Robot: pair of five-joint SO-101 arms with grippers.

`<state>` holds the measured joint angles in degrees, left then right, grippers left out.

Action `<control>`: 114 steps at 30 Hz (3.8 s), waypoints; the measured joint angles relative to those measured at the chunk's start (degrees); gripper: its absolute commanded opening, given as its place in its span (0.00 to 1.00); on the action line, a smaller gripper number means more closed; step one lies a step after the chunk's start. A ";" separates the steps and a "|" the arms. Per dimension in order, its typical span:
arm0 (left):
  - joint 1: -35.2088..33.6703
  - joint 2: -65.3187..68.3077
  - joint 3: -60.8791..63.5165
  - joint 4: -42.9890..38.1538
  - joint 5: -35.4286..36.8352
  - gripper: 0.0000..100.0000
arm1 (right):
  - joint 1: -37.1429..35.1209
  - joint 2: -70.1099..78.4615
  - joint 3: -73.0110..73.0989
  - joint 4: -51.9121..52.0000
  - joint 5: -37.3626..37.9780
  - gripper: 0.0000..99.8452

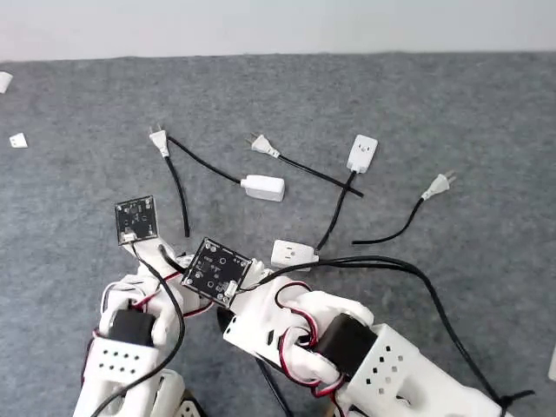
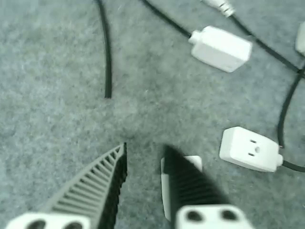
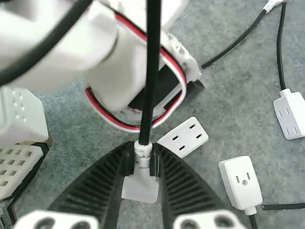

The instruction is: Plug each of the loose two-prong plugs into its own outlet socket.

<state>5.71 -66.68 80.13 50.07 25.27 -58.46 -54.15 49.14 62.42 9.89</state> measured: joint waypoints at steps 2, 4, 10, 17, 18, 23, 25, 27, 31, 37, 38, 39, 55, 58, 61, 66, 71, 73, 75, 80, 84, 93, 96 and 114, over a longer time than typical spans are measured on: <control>0.09 -2.46 0.00 1.32 -1.23 0.02 | 0.00 0.00 0.00 0.00 0.00 0.01; 0.09 -5.45 0.00 3.60 -5.01 0.02 | 0.00 0.00 0.00 0.00 0.00 0.01; 1.76 -17.14 1.23 13.10 -15.74 0.02 | -0.09 0.00 0.00 0.00 0.00 0.01; 4.40 -28.66 5.19 17.49 -19.43 0.02 | -0.09 0.00 0.00 0.00 0.00 0.01; 4.66 -30.33 5.71 18.11 -20.13 0.02 | -0.09 0.00 0.00 0.00 0.00 0.01; 4.92 -36.40 8.09 18.81 -20.22 0.02 | -0.09 0.00 0.00 0.00 0.00 0.01; 4.92 -36.57 8.18 18.81 -19.96 0.02 | -0.09 0.00 0.00 0.00 0.00 0.01; 4.92 -36.57 8.18 18.99 -20.04 0.02 | -0.09 0.00 0.00 0.00 0.00 0.01; 4.84 -36.57 8.18 20.92 -26.81 0.02 | -0.09 0.00 0.79 0.00 1.41 0.01; 4.84 -36.57 8.18 21.63 -34.02 0.02 | -0.09 0.00 1.14 0.00 2.37 0.01; 4.84 -36.57 8.18 21.63 -34.20 0.02 | -0.09 -0.09 1.14 0.00 2.37 0.01; 4.84 -36.57 8.18 21.63 -34.20 0.02 | 0.18 -0.26 1.14 0.00 2.55 0.01; -2.11 -36.31 9.23 17.23 -27.60 0.02 | 5.89 -4.22 -0.79 1.93 2.55 0.01; -0.79 -32.62 9.23 16.26 -27.52 0.02 | 5.89 -7.82 -0.88 2.02 2.55 0.01; -0.35 -26.02 9.23 13.10 -27.52 0.02 | 5.89 -10.20 -0.88 2.02 2.64 0.01; 3.69 -11.25 7.65 9.58 -29.19 0.02 | 5.89 -10.73 -0.88 2.02 3.25 0.01; 8.79 -4.48 6.33 9.23 -38.51 0.02 | 4.57 -10.73 -0.88 2.02 3.25 0.01; 10.20 -4.92 6.33 10.55 -40.44 0.02 | 4.57 -10.81 -0.88 2.02 3.34 0.01; 11.34 -7.03 6.24 13.01 -42.02 0.02 | 4.48 -10.90 -0.88 2.11 3.34 0.01; 11.96 -16.97 8.26 16.62 -42.99 0.02 | 4.40 -12.04 -0.88 2.11 3.34 0.01; 9.67 -26.99 10.37 18.02 -39.56 0.02 | 5.63 -12.13 -0.97 0.79 1.41 0.01; -9.49 -36.22 11.16 8.70 -18.73 0.02 | 14.07 -6.24 6.51 -14.42 -12.31 0.01; -12.40 -35.25 13.10 4.66 -16.26 0.02 | 15.38 0.44 6.59 -18.55 -17.32 0.01; -13.63 -35.25 13.80 2.90 -15.56 0.02 | 15.74 21.45 6.59 -29.80 -18.55 0.01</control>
<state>-7.91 -101.93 93.93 52.97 9.71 -42.73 -32.70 55.74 32.62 -8.66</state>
